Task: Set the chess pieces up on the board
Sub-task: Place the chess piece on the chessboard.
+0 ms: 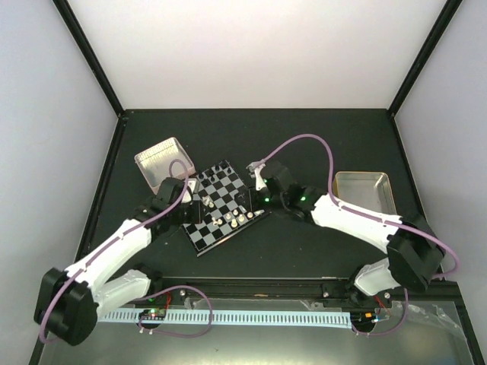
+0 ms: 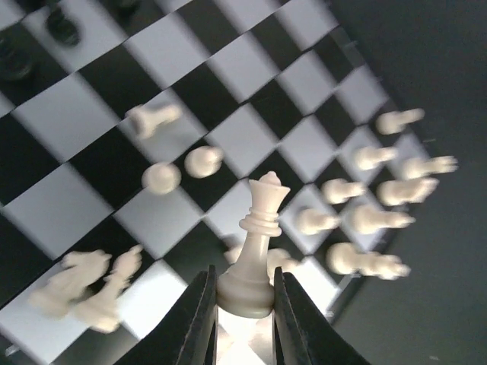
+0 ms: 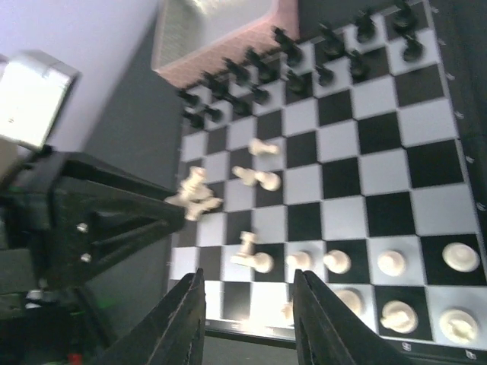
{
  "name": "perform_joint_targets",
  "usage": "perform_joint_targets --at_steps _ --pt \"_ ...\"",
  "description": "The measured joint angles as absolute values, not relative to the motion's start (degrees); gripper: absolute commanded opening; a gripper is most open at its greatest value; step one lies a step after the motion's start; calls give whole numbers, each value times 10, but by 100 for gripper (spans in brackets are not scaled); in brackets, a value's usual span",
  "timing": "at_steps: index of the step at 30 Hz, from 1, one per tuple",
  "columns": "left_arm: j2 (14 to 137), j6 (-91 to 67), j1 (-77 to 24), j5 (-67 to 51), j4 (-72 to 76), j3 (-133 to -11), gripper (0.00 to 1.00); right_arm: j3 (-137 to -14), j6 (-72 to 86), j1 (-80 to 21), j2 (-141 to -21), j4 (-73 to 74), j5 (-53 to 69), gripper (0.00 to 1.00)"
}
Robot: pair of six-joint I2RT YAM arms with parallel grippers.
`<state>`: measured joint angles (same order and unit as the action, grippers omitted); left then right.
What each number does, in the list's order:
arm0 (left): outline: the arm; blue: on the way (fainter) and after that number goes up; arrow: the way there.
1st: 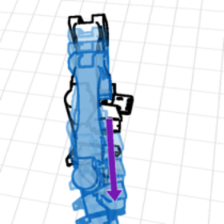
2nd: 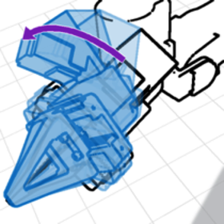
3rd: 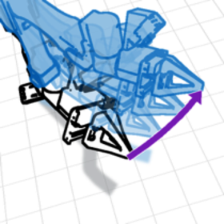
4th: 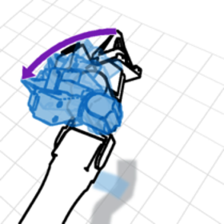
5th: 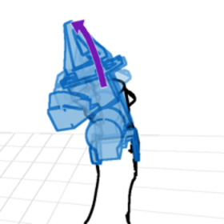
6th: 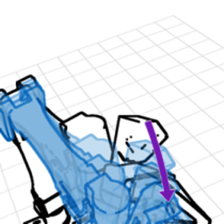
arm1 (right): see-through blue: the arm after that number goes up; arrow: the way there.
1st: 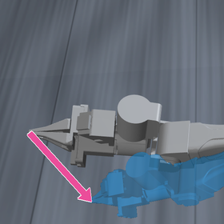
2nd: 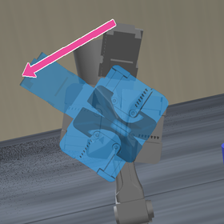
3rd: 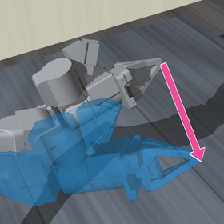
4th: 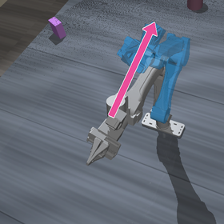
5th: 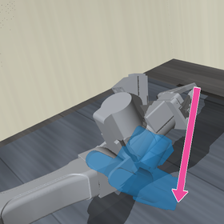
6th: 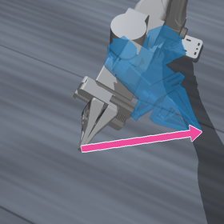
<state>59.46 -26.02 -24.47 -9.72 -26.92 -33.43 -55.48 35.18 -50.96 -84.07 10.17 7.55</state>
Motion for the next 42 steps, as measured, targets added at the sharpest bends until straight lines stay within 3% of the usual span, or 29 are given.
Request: perform_joint_targets --at_steps 7,12,18,27,36,38,42 --pt "489 -255 -245 -210 -161 -290 10 -551 353 -462 -788 39 243 52" --pt "438 -258 -249 -269 -77 -269 10 -613 350 -456 -801 55 311 63" --pt "402 -257 -252 -294 -39 -263 9 -635 343 -456 -814 70 345 63" --pt "382 -257 -253 -302 -30 -257 10 -669 323 -460 -860 118 353 50" --pt "375 -257 -253 -297 -37 -257 10 -719 325 -463 -910 129 366 13" --pt "373 -256 -253 -296 -42 -257 15 -719 331 -466 -910 128 371 9" --pt "365 -256 -254 -284 -48 -257 41 -714 337 -467 -909 115 373 7"
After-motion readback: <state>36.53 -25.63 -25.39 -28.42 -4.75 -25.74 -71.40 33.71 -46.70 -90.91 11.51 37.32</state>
